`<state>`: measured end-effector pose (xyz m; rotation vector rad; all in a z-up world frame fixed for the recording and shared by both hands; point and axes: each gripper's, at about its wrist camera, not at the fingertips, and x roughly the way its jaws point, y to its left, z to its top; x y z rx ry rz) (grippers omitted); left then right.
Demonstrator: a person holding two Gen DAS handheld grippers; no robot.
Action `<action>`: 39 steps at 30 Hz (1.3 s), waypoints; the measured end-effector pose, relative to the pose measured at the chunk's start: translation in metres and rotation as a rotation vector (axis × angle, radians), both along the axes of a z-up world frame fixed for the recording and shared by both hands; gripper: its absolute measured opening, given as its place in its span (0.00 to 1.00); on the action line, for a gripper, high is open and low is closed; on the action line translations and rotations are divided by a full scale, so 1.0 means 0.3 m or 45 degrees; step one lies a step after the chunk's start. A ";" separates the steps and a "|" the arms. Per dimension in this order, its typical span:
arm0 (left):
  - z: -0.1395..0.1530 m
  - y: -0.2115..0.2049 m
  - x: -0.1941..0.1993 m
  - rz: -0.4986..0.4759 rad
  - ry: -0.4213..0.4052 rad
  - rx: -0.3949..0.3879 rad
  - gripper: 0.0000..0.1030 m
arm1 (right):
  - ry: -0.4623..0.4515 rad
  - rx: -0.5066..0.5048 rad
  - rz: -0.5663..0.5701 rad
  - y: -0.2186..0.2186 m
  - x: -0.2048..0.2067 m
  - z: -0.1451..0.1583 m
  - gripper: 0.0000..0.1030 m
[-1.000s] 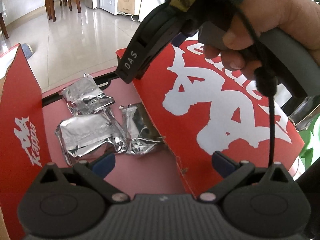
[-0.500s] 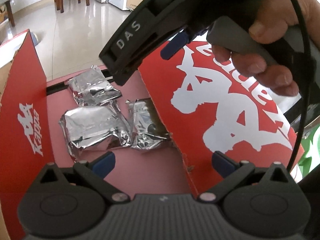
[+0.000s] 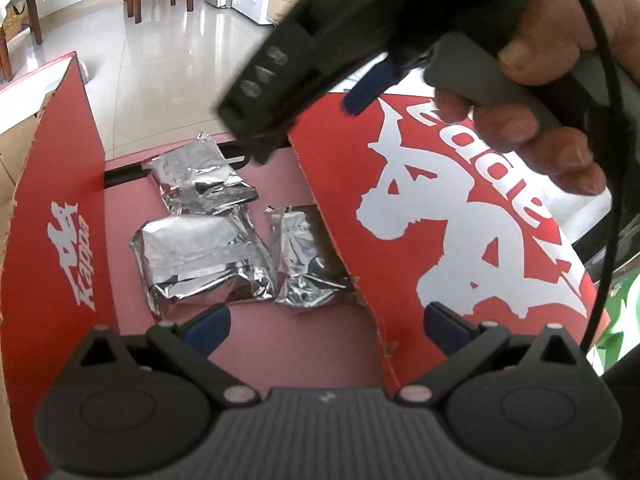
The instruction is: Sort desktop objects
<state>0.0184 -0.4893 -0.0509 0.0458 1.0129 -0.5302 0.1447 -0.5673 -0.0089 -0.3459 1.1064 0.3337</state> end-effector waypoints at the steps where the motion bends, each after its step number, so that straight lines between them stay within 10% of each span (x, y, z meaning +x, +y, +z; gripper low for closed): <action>1: 0.001 0.000 0.000 -0.004 0.005 -0.011 1.00 | -0.009 -0.009 0.000 -0.005 -0.001 0.000 0.81; 12: -0.007 -0.004 0.007 -0.049 0.050 -0.140 1.00 | -0.052 -0.280 0.073 0.020 -0.002 -0.058 0.85; 39: 0.052 0.008 0.012 -0.057 -0.060 -0.171 1.00 | -0.138 -0.391 0.040 0.010 0.014 -0.044 0.97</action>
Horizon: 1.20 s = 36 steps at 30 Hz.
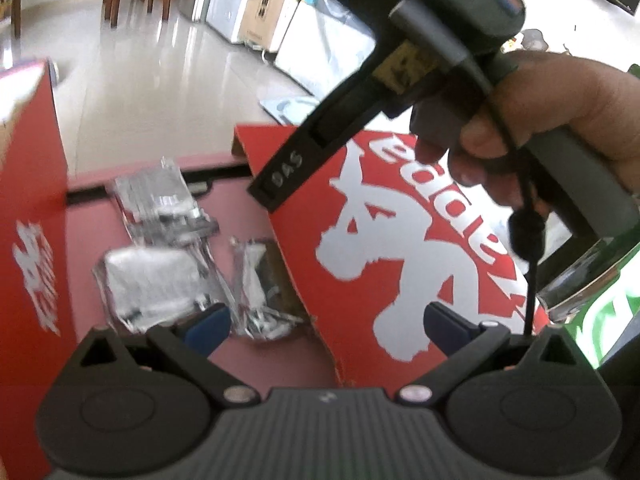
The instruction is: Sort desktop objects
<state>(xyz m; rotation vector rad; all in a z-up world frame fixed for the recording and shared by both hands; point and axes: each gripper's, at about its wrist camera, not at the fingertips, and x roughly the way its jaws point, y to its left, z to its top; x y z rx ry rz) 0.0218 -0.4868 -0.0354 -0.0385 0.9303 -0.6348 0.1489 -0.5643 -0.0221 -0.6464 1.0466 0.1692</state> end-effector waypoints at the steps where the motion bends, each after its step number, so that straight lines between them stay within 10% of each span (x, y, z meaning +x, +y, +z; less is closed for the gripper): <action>1: 0.014 0.001 -0.002 -0.001 -0.016 0.015 1.00 | 0.003 0.026 -0.008 -0.004 0.002 0.006 0.97; 23: -0.012 -0.099 -0.143 -0.120 0.130 -0.034 1.00 | -0.051 -0.153 0.081 -0.014 -0.070 -0.043 0.97; 36: -0.016 -0.131 -0.123 -0.042 0.156 -0.041 1.00 | -0.061 -0.252 -0.184 -0.091 -0.072 -0.044 0.99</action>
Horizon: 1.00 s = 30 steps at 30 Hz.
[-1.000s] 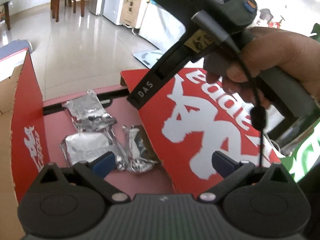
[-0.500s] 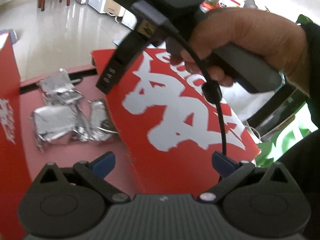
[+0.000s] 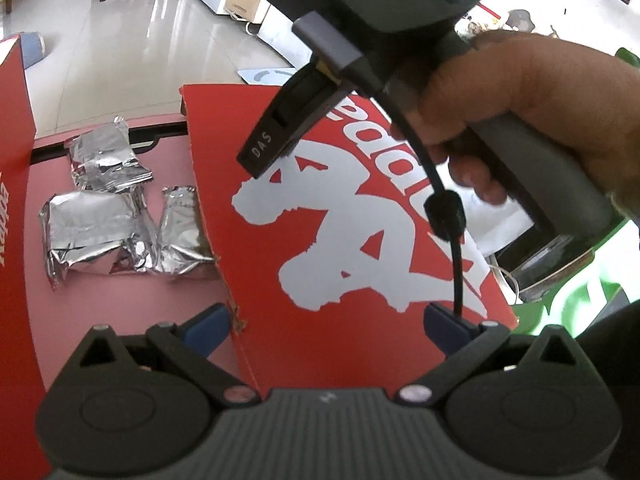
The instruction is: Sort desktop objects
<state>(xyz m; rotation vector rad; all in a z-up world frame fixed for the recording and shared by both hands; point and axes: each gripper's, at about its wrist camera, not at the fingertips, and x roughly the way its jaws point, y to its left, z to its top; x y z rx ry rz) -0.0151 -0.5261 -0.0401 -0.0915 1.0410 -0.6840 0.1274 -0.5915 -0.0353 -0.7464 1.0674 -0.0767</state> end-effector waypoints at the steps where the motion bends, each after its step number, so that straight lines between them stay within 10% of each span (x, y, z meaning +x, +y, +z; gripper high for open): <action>1: 0.002 -0.005 -0.001 -0.002 -0.001 -0.003 1.00 | 0.003 0.011 -0.007 -0.007 -0.002 0.003 0.99; 30: 0.012 0.055 0.063 0.123 -0.017 -0.004 1.00 | 0.113 0.368 -0.023 -0.090 -0.101 0.085 0.99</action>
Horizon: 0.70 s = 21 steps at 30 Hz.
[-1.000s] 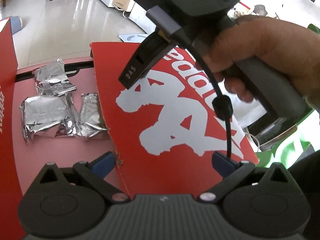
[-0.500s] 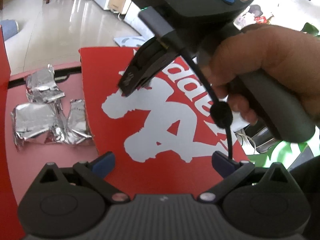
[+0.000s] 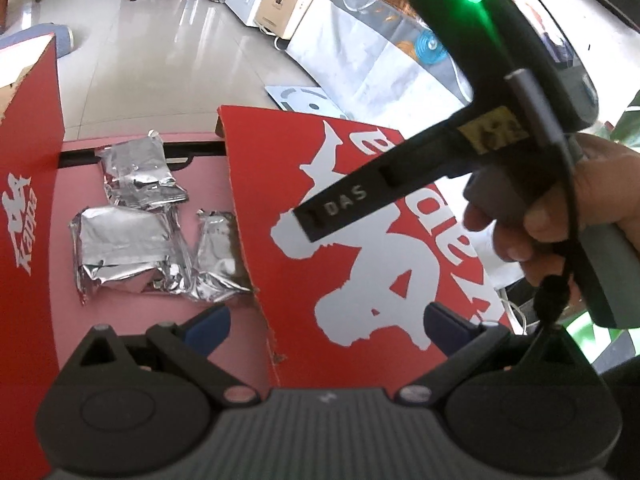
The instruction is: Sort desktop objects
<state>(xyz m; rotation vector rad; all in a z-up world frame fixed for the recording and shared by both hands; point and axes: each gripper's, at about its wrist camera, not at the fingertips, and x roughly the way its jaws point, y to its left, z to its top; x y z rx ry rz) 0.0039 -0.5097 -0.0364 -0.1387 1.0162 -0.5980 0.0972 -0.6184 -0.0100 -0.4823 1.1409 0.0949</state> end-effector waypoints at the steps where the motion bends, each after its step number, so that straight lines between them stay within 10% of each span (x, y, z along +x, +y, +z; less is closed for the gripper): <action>1: -0.003 -0.004 0.000 -0.002 -0.002 0.010 1.00 | -0.002 -0.006 -0.003 -0.010 0.001 -0.003 0.99; 21: -0.060 -0.122 0.005 -0.014 0.038 0.076 1.00 | 0.104 0.180 -0.366 -0.304 0.038 -0.028 0.99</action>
